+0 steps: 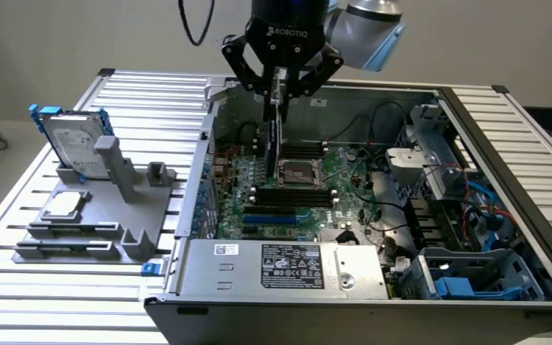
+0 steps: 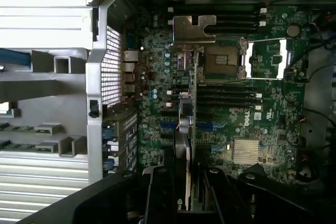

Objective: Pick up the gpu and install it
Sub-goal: 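Pick up the gpu and move the gpu toward the slot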

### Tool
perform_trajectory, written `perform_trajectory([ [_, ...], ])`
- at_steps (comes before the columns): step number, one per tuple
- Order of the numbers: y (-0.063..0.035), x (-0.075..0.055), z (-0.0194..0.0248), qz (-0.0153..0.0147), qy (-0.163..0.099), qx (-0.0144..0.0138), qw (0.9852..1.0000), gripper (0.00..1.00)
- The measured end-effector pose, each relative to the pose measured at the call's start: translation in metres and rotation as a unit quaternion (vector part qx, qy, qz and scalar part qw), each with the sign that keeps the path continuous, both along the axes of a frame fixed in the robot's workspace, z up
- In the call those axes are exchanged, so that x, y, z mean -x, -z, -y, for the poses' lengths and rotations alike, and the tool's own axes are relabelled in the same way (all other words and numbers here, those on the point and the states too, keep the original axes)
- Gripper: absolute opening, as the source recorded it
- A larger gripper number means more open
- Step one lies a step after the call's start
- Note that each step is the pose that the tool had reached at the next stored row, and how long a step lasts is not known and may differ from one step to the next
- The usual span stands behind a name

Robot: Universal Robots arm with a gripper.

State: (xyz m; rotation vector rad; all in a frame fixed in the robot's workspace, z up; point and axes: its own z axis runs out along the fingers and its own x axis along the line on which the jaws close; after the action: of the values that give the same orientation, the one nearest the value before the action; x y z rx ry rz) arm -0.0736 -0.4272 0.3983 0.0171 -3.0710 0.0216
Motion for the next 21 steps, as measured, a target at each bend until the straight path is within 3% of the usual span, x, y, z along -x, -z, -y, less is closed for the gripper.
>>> perform_trajectory([
  [12,0.0219,-0.053,-0.004,0.0,0.0,0.0015,1.0,0.27],
  [21,0.0255,-0.056,-0.004,-0.0007,0.0,0.0017,1.0,0.27],
])
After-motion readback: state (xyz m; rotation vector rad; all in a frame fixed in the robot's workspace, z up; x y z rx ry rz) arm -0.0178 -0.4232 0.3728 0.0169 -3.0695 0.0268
